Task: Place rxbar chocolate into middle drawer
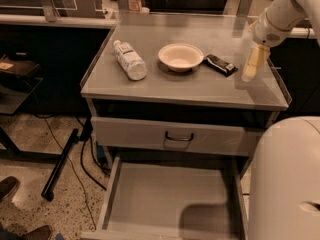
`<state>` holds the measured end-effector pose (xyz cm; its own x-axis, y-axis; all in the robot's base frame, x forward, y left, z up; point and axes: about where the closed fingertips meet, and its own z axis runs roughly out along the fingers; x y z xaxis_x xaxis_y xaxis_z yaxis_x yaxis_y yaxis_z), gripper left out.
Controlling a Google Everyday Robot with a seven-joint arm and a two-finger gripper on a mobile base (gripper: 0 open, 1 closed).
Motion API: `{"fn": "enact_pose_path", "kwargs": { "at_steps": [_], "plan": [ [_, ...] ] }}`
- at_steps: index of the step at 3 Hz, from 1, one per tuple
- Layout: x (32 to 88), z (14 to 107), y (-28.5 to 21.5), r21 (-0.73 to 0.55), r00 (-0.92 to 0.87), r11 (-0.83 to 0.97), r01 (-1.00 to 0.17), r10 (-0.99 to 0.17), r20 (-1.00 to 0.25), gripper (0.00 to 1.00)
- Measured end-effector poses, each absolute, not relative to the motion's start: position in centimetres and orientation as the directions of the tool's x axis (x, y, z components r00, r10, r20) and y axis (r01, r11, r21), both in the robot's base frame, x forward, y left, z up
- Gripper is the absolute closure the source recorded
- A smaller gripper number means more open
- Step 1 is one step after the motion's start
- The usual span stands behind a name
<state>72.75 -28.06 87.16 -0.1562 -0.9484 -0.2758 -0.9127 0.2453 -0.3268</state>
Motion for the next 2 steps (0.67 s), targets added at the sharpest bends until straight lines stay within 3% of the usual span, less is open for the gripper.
{"fn": "enact_pose_path", "kwargs": {
  "at_steps": [2],
  "plan": [
    [75.4, 86.1, -25.9, -0.285, -0.377, 0.434, -0.855, -0.896, -0.234, 0.00]
  ]
}}
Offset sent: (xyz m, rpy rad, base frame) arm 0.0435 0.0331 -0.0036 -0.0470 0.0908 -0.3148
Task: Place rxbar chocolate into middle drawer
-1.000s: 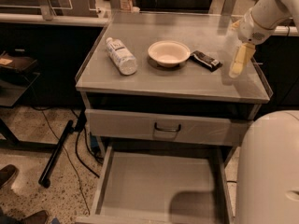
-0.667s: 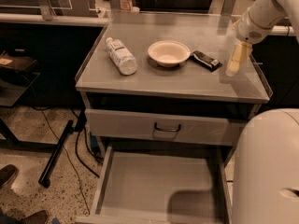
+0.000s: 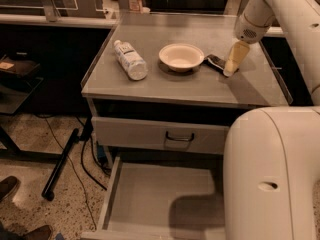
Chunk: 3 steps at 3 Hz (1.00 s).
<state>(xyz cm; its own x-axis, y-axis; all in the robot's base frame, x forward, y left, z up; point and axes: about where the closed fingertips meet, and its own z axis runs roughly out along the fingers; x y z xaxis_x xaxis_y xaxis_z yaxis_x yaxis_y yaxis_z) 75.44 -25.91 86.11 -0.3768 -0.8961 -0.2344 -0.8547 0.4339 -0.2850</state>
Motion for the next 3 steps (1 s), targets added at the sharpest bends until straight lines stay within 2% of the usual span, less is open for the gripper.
{"fn": "enact_pose_path", "kwargs": {
  "at_steps": [3],
  "plan": [
    [76.8, 81.3, -22.9, -0.147, -0.428, 0.480, -0.865, -0.857, -0.287, 0.00]
  ]
}}
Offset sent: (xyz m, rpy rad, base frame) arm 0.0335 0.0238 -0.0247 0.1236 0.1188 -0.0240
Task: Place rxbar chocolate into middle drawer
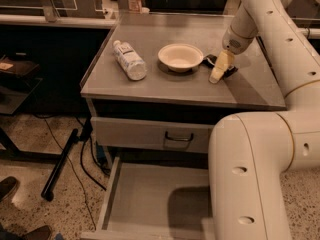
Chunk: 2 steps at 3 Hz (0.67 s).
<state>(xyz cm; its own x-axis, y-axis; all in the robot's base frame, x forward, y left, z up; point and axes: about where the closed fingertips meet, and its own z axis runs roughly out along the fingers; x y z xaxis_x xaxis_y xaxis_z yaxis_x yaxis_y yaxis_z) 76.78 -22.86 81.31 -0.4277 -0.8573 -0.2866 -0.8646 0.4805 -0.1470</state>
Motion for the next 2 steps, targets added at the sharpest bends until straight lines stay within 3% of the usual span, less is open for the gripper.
{"fn": "enact_pose_path", "kwargs": {
  "at_steps": [2],
  "plan": [
    [77.16, 81.10, -22.74, -0.154, -0.425, 0.481, -0.863, -0.857, -0.291, 0.42]
  ]
}}
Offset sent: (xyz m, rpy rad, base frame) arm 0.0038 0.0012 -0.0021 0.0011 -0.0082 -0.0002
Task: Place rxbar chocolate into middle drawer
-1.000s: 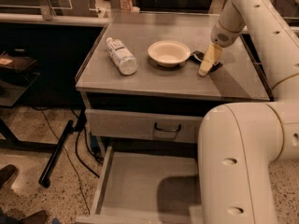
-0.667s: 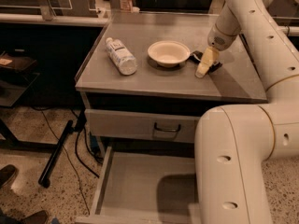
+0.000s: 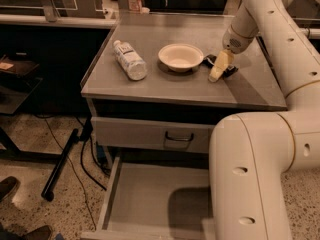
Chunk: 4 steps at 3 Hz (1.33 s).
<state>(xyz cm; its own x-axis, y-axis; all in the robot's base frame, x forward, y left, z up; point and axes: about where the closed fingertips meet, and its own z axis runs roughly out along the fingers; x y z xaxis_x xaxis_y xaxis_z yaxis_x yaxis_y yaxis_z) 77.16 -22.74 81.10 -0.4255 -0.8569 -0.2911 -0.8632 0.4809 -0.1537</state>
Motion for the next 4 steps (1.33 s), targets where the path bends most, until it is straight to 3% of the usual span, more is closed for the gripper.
{"fn": "enact_pose_path", "kwargs": {
  "at_steps": [1, 2, 4],
  "plan": [
    [77.16, 81.10, -22.74, -0.154, -0.425, 0.481, -0.863, -0.857, -0.291, 0.66],
    [77.16, 81.10, -22.74, -0.154, -0.425, 0.481, -0.863, -0.857, -0.291, 0.97],
    [77.16, 82.01, -22.74, -0.154, -0.425, 0.481, -0.863, -0.857, -0.291, 1.00]
  ]
}}
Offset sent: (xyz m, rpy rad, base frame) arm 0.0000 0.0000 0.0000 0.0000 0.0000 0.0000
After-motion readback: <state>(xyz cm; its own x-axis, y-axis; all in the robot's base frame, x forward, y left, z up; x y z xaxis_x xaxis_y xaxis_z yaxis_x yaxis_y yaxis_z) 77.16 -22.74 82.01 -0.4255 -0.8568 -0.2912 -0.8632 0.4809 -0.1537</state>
